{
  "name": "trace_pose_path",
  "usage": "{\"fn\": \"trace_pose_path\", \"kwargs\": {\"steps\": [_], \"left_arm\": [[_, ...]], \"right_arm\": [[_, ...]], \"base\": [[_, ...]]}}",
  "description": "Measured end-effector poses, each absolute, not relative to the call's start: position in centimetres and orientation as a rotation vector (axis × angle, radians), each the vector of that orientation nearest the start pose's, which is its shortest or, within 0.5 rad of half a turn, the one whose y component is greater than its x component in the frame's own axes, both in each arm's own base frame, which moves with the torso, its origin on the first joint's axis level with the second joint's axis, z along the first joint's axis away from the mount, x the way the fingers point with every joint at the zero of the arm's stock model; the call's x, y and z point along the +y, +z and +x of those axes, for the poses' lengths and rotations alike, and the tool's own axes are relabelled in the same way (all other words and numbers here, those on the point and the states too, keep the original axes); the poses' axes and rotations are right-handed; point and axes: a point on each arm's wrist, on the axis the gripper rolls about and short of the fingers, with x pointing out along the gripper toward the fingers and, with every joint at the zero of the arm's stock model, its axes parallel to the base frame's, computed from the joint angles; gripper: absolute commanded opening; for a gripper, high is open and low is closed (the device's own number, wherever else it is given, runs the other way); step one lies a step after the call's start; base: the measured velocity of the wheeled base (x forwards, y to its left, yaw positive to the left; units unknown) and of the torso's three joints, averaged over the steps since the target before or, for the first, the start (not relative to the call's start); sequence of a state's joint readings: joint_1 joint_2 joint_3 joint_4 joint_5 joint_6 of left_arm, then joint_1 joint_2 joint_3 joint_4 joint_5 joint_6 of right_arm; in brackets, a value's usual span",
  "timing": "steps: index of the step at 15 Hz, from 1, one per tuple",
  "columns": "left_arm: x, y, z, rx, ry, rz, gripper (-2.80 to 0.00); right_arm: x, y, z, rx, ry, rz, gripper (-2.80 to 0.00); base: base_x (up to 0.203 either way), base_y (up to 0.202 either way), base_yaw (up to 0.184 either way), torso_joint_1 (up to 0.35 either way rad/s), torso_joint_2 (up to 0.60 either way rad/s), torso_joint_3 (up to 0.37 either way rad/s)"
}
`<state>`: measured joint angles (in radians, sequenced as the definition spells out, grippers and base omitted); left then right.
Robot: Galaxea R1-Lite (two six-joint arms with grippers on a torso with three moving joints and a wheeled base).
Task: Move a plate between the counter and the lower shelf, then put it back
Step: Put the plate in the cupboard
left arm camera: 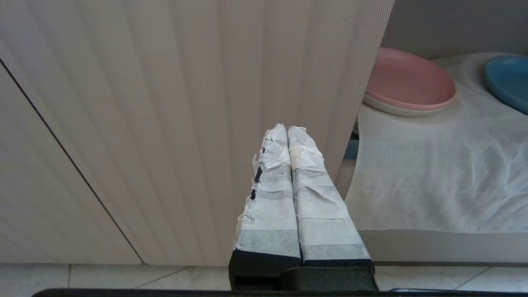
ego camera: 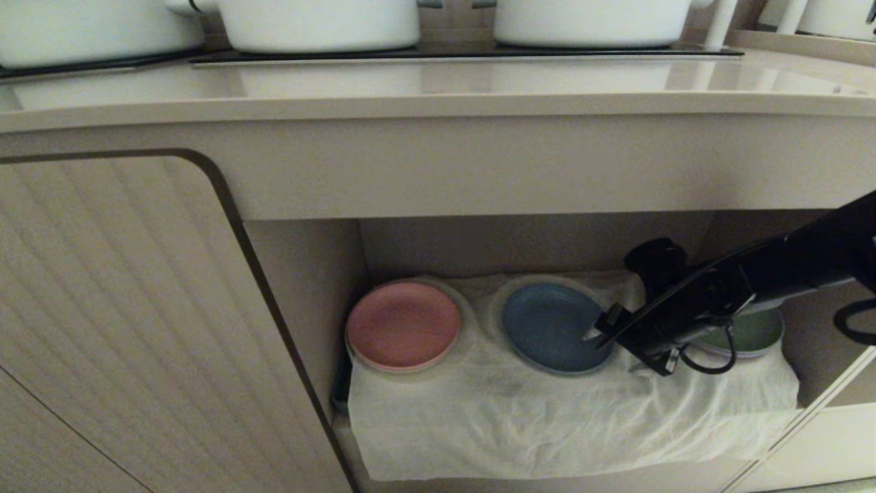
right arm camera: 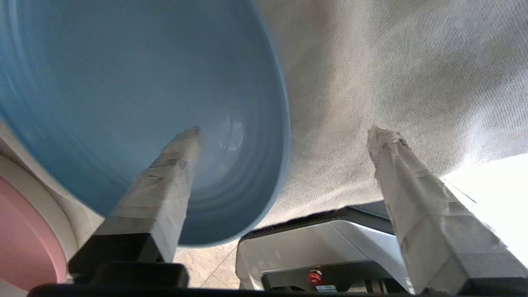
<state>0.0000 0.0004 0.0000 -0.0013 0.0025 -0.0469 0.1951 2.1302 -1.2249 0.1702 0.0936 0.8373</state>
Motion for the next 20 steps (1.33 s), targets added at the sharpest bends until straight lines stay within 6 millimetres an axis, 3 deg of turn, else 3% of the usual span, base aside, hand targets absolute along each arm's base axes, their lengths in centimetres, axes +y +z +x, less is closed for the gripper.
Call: {"fn": "trace_pose_path", "kwargs": {"steps": [20], "left_arm": [[0.0, 7.6, -2.3, -0.001, 0.003, -0.047, -2.80]], "right_arm": [[7.4, 8.7, 33.7, 1.206, -0.199, 0.614, 0.00]], "base": [[0.000, 0.000, 0.000, 0.000, 0.00, 0.000]]}}
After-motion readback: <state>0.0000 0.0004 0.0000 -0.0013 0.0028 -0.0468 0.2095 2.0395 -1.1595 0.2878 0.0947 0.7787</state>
